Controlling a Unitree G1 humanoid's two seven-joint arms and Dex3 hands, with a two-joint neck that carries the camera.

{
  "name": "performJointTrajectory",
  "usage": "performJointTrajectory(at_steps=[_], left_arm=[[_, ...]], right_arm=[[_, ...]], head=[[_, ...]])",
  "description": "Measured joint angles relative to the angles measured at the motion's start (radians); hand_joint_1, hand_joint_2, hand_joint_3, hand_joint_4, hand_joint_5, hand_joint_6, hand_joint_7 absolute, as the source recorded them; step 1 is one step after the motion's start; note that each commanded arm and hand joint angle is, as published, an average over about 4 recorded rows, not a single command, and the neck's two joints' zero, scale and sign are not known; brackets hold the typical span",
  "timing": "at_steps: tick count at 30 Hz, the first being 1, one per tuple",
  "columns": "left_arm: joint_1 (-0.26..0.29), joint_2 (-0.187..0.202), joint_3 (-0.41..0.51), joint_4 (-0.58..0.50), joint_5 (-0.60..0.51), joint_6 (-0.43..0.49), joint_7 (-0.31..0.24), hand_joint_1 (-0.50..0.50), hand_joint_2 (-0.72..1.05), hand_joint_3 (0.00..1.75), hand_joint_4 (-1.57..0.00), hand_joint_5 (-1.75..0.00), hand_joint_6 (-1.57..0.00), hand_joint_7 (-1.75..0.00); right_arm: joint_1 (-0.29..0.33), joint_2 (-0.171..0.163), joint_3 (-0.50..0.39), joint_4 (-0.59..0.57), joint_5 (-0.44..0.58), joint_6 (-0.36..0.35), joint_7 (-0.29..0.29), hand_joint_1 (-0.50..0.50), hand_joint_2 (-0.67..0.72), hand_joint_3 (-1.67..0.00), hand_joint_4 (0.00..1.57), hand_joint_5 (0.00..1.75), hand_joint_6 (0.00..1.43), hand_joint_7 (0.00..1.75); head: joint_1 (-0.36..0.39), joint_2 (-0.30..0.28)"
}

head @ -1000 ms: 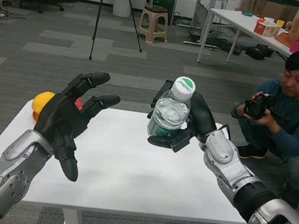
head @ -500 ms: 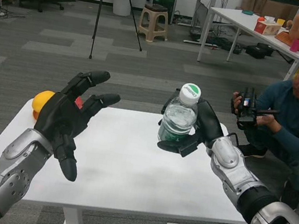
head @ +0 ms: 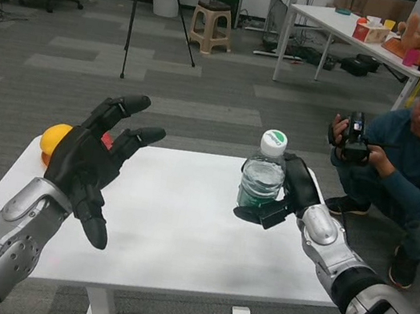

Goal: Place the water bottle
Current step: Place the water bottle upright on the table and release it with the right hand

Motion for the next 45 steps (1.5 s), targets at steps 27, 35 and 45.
performJointTrajectory(at_steps=[27, 35, 45], left_arm=[[0.000, -0.009, -0.001, 0.002, 0.000, 0.000, -0.001, -0.28, -0.46, 0.09, 0.00, -1.03, 0.00, -1.12], [0.000, -0.010, -0.001, 0.002, 0.000, 0.000, -0.003, -0.28, -0.46, 0.09, 0.00, -1.03, 0.00, -1.12], [0.000, -0.010, -0.002, 0.002, -0.001, 0.000, -0.003, -0.26, -0.46, 0.07, 0.00, -1.03, 0.00, -1.12]], right_arm=[[0.049, 0.135, 0.050, 0.254, -0.002, -0.005, -0.098, 0.42, 0.03, -0.75, 1.57, 1.16, 1.17, 1.54], [0.051, 0.140, 0.051, 0.279, -0.002, -0.005, -0.109, 0.42, 0.03, -0.79, 1.57, 1.24, 1.17, 1.54], [0.065, 0.141, 0.048, 0.299, 0.000, -0.005, -0.109, 0.42, 0.03, -0.79, 1.57, 1.26, 1.20, 1.54]], head=[[-0.011, -0.015], [-0.010, -0.020], [-0.012, -0.021]])
